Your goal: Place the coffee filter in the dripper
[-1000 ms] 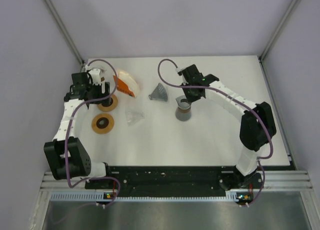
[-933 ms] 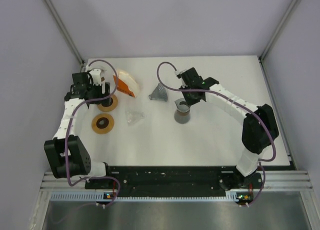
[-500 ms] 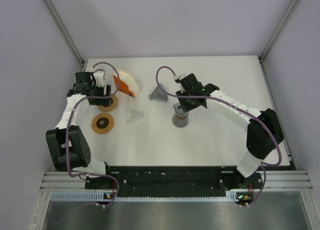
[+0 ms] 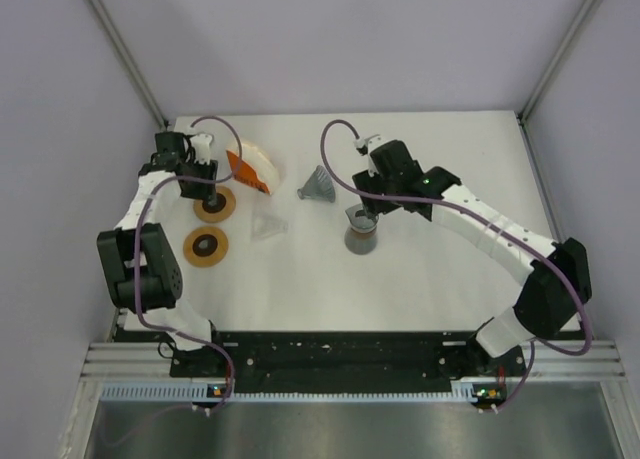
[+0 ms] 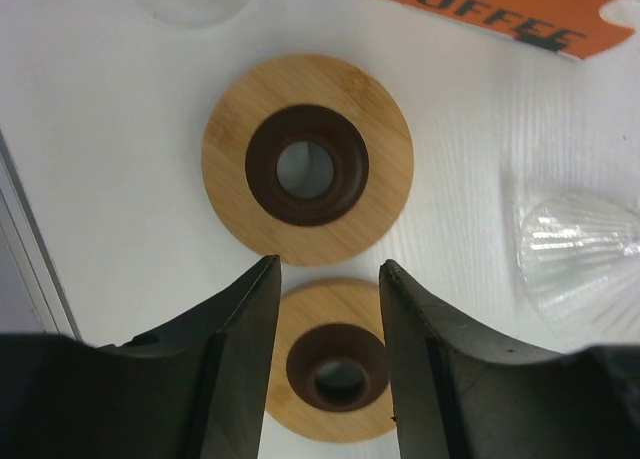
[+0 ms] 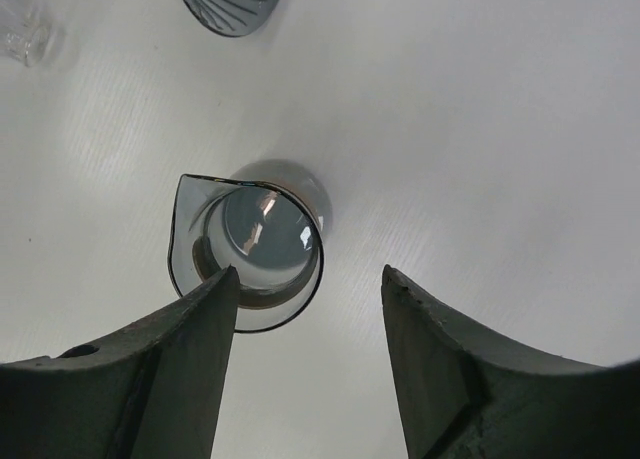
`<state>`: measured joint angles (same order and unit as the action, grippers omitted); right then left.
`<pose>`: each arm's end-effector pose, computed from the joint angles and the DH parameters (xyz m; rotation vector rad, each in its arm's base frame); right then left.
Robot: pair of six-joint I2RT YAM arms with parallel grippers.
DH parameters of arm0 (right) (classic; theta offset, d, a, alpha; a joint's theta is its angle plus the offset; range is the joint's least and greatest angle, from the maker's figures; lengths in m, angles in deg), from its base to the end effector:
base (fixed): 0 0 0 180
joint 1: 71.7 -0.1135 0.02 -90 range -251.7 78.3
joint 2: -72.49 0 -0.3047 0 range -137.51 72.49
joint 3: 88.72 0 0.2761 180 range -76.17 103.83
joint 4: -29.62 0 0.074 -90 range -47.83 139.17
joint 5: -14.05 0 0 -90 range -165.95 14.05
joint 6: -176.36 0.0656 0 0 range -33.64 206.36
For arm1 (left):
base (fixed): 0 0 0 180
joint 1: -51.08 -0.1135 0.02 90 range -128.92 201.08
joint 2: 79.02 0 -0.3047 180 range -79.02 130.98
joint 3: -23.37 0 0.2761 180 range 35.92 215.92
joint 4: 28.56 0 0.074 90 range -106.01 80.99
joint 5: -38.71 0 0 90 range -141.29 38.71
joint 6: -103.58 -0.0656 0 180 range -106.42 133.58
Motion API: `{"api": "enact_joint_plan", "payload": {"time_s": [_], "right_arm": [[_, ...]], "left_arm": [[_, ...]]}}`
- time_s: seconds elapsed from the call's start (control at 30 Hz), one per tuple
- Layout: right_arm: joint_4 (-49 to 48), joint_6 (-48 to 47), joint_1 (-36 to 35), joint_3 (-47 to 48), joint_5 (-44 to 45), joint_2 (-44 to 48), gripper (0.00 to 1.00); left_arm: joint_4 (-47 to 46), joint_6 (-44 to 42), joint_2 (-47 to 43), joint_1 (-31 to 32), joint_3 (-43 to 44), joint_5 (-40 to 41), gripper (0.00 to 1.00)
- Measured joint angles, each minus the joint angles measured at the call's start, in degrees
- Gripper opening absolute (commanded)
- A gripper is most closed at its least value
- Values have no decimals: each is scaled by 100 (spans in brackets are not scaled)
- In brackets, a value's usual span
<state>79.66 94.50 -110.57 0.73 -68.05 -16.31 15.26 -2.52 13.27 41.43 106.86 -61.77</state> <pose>0.3016 0.2316 0.3158 -0.5844 2.3610 0.2049 0.3856 0.0535 0.2657 0.2152 2.4586 -0.0346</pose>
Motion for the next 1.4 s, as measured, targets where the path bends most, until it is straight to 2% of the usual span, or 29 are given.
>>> {"api": "enact_joint_plan", "payload": {"time_s": [0.2,0.6,0.67,0.77,0.83,0.9,1.2,1.4], "right_arm": [[-9,-66,0,-2,319,400,61],[9,-195,0,-155,463,442,61],[4,-210,0,-155,468,442,61],[2,-214,0,-155,468,442,61],[2,-214,0,-155,468,442,61],[2,-216,0,-166,470,442,61],[2,-212,0,-197,470,501,61],[20,-153,0,-146,358,723,62]], "left_arm": [[127,-87,1130,59,883,101,50],[363,-181,2096,201,1320,245,49],[367,-160,2210,201,1335,240,46],[393,-133,2267,212,1386,234,36],[444,-109,2308,221,1429,188,22],[520,-66,2347,227,1484,118,0],[767,-9,2430,188,1685,-166,0],[1045,247,1768,42,1169,-505,0]]}}
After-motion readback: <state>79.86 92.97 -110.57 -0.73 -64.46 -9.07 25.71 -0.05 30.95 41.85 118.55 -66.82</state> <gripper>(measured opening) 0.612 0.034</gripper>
